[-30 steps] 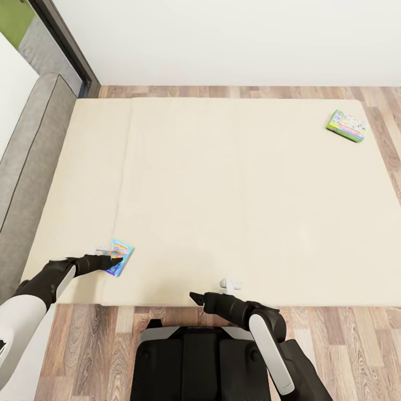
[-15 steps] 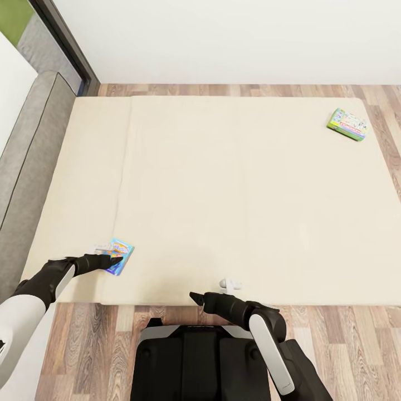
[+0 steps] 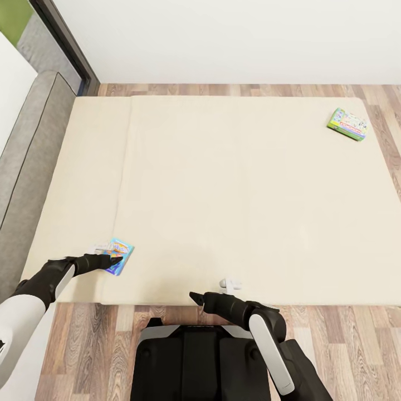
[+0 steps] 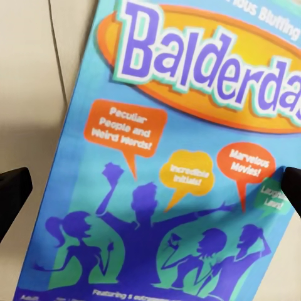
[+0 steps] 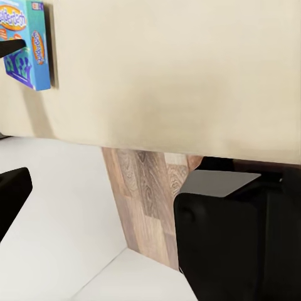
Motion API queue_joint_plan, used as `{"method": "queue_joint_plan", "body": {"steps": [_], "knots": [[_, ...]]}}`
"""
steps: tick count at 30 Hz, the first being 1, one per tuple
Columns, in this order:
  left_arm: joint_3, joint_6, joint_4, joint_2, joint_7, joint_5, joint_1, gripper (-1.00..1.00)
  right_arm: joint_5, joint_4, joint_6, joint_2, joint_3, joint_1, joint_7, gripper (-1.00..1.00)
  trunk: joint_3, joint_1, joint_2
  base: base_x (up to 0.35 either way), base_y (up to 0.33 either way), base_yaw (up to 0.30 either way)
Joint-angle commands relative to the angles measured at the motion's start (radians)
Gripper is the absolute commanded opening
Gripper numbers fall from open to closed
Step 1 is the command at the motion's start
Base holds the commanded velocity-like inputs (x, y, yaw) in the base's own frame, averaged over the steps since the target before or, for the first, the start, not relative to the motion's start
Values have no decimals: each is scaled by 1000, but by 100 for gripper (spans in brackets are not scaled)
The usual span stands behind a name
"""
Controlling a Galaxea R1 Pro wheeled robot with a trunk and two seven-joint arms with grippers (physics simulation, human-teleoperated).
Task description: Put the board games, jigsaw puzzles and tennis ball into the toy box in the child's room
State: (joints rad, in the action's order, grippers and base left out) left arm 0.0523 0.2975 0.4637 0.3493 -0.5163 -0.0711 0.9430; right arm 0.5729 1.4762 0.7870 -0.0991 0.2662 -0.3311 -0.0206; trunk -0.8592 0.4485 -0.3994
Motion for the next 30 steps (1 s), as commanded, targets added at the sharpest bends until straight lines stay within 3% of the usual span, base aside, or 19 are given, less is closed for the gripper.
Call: {"method": "queue_joint_plan", "body": {"steps": [1, 30], "knots": [[3, 2, -5, -4, 8, 14, -1, 100, -2, 1, 5, 0, -1, 0, -2, 100, -2, 1, -1, 0, -18, 0], [7, -6, -5, -5, 8, 15, -1, 100, -1, 2, 4, 5, -1, 0, -2, 100, -3, 1, -1, 0, -124, 0]]}}
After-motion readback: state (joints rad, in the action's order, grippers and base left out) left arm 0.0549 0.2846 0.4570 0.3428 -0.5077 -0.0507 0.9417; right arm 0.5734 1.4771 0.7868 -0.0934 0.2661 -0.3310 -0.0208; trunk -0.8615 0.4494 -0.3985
